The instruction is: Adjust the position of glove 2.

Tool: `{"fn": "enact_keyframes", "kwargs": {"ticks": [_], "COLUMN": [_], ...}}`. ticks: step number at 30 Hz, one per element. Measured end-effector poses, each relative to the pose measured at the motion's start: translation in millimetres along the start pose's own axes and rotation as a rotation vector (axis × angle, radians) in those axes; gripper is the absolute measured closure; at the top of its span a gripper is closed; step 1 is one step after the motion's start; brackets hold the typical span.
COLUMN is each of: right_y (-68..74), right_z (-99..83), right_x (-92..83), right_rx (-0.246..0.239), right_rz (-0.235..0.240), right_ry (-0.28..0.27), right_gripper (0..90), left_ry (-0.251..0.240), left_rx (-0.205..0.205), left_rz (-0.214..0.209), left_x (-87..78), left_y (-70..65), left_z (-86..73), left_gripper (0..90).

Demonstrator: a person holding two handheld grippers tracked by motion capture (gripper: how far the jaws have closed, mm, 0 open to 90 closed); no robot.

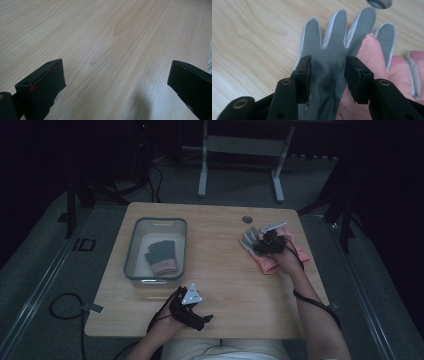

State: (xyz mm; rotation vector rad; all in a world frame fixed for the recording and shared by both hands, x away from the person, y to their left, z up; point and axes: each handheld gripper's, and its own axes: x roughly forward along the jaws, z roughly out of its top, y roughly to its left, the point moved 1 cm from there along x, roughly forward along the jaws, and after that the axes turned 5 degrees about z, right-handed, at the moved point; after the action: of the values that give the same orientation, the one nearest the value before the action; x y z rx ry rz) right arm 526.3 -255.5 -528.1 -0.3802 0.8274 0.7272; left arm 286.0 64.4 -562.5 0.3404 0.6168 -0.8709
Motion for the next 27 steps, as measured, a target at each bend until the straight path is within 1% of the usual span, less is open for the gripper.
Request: {"fn": "enact_keyframes", "kwargs": {"ticks": [1,2,3,4,5,7,8,9,10,11,13,16,18,19,20,22,23,25,26,27], "right_y": [1.3,2.0,1.9,1.7,1.6,2.1,1.9,2.0,2.6,4.0,7.5,13.9,20.7,25.1,29.5,38.9,44.4,58.5,66.0,73.6], "right_z": [-1.1,-2.1,-2.8,-3.4,-4.0,-4.9,-4.6,-3.7,-2.6,-1.7,-0.4,2.5,5.8,7.8,9.9,14.3,16.7,21.5,23.2,24.5], "right_x": [3.2,5.8,7.7,9.6,9.9,10.3,9.5,8.0,6.2,4.6,1.4,-7.5,-16.4,-21.9,-27.9,-40.1,-46.2,-58.1,-63.8,-68.7], "right_rx": [-0.011,-0.018,-0.011,0.015,0.033,0.054,0.082,0.114,0.134,0.149,0.163,0.207,0.225,0.223,0.232,0.245,0.254,0.258,0.265,0.278], "right_rz": [-0.002,-0.003,0.006,0.014,0.011,0.002,-0.001,-0.001,-0.010,-0.021,-0.041,-0.033,-0.032,-0.037,-0.038,-0.038,-0.038,-0.056,-0.062,-0.059], "right_ry": [0.010,0.011,0.015,0.017,0.014,0.010,0.007,0.003,-0.001,-0.006,-0.017,-0.054,-0.084,-0.102,-0.122,-0.157,-0.170,-0.195,-0.206,-0.218], "right_gripper": [58.7,62.1,67.2,70.9,75.4,80.1,82.0,83.4,84.4,85.1,86.5,87.4,87.5,87.6,87.6,87.6,87.6,87.6,87.6,87.5], "left_ry": [0.004,0.010,0.014,0.019,0.022,0.024,0.028,0.032,0.034,0.037,0.033,0.031,0.030,0.027,0.029,0.029,0.027,0.028,0.021,0.016], "left_rx": [0.000,0.006,0.014,0.018,0.024,0.036,0.041,0.047,0.055,0.060,0.060,0.061,0.059,0.057,0.064,0.068,0.069,0.080,0.076,0.075], "left_rz": [0.000,0.004,0.005,0.006,0.006,0.004,0.002,0.003,0.007,0.010,0.012,0.019,0.023,0.028,0.034,0.030,0.026,0.031,0.027,0.025], "left_x": [0.8,1.6,2.6,3.7,4.4,5.6,6.2,6.6,6.9,7.3,7.4,7.0,6.6,6.7,6.8,7.1,7.1,6.8,6.7,6.3], "left_y": [-0.1,-0.4,-0.9,-1.7,-2.4,-3.7,-4.2,-4.5,-4.4,-4.4,-3.4,-1.9,-0.7,-0.6,-0.6,-0.8,-1.2,-2.9,-3.5,-3.7], "left_z": [-0.6,-1.2,-1.6,-2.0,-2.2,-1.9,-1.6,-1.3,-1.1,-0.9,-0.9,-1.4,-1.8,-2.0,-2.1,-1.8,-1.5,-0.5,-0.1,0.3], "left_gripper": [0.8,0.8,0.8,0.8,0.8,0.8,0.8,0.8,0.8,0.8,0.8,0.8,0.8,0.8,0.8,0.8,0.8,0.8,0.8,0.8]}}
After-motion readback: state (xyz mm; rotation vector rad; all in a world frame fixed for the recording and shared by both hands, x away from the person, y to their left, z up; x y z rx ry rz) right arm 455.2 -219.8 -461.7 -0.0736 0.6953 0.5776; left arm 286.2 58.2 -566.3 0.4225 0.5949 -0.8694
